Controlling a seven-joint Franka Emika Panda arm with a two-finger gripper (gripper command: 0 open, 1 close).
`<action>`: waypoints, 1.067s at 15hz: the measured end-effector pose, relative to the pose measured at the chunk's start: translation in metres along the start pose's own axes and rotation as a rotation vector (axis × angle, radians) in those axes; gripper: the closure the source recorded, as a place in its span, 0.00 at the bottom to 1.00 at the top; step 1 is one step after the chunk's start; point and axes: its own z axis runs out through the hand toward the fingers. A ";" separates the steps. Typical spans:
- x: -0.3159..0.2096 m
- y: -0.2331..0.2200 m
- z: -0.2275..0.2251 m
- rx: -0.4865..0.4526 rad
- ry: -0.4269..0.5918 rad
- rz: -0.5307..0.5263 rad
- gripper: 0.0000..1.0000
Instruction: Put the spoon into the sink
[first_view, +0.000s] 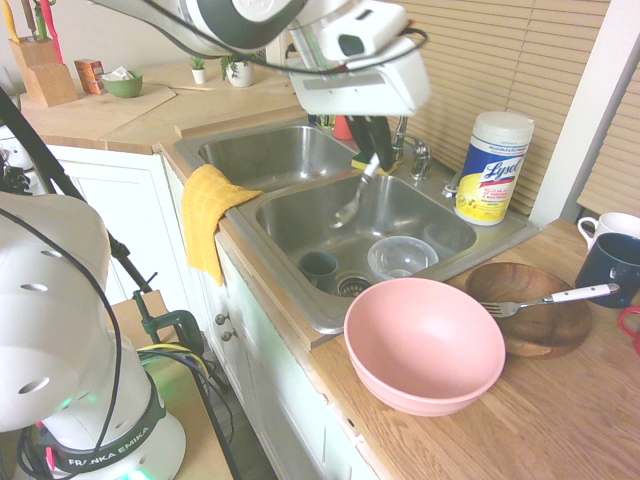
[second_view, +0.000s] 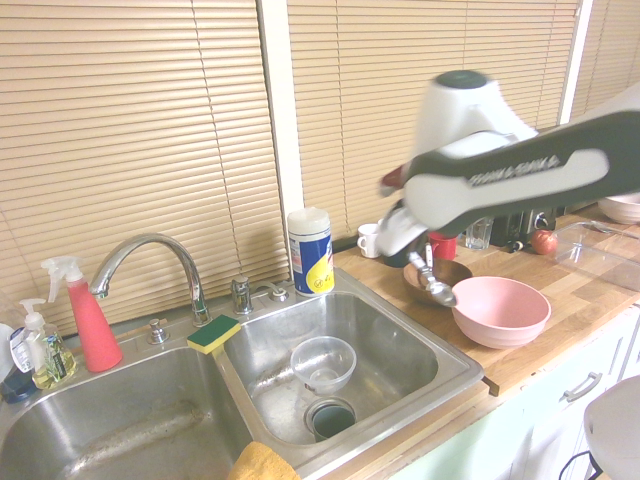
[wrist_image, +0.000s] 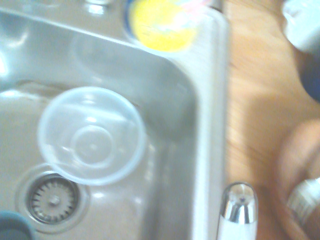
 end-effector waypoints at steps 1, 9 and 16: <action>-0.009 -0.025 0.001 -0.015 0.012 -0.030 1.00; -0.021 -0.137 0.123 -0.145 -0.076 -0.173 1.00; -0.065 -0.161 0.250 -0.317 -0.175 -0.238 1.00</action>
